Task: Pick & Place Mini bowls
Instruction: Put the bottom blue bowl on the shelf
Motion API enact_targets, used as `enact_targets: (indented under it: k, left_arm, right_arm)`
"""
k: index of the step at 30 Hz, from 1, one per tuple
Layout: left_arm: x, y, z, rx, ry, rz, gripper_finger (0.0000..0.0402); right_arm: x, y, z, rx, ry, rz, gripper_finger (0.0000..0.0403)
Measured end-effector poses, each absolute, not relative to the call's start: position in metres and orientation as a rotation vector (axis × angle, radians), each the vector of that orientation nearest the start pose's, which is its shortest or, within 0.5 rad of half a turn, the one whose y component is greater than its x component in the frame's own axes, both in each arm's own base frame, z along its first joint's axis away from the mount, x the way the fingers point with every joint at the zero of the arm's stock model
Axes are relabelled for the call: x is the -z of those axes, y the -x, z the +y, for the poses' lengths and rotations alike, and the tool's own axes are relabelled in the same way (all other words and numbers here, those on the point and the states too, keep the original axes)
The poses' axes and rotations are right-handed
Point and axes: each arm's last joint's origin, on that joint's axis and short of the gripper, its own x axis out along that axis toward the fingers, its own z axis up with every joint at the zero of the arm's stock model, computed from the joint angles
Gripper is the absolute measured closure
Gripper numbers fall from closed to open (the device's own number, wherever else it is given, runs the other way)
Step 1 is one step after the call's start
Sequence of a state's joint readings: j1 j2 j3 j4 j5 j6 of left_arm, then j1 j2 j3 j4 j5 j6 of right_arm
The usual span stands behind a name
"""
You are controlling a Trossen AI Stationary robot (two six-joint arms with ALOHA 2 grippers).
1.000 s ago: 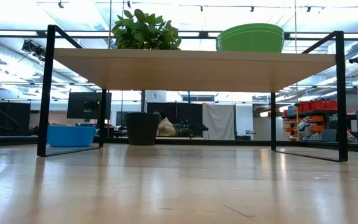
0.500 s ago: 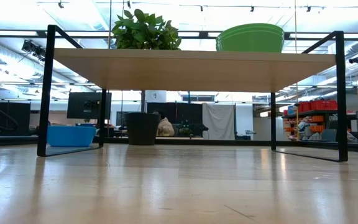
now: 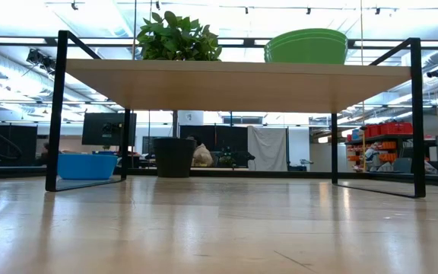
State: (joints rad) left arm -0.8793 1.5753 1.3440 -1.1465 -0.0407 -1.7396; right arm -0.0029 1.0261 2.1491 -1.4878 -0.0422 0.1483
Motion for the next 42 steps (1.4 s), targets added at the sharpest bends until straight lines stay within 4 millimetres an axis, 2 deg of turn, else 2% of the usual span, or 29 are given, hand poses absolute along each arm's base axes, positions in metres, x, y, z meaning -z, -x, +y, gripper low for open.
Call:
enact_targets:
  k: [6, 13, 22, 32, 42]
  left_arm:
    - [-0.315, -0.194, -0.215, -0.516, 0.780, 1.307, 0.0402]
    - [-0.355, -0.209, -0.194, -0.513, 0.766, 1.171, 0.0402]
    - [-0.396, -0.239, -0.153, -0.450, 0.777, 1.029, 0.0401]
    - [-0.419, -0.264, -0.096, -0.422, 0.783, 0.990, 0.0401]
    - [-0.420, -0.275, -0.043, -0.417, 0.812, 1.035, 0.0401]
  right_arm:
    - [-0.542, -0.026, 0.001, -0.012, -0.155, 0.367, 0.0382]
    - [-0.542, -0.025, 0.001, -0.012, -0.155, 0.367, 0.0382]
    - [-0.542, -0.025, 0.001, -0.012, -0.155, 0.367, 0.0382]
    - [-0.542, -0.025, 0.001, -0.012, -0.155, 0.366, 0.0382]
    - [-0.542, -0.025, 0.001, -0.012, -0.155, 0.367, 0.0382]
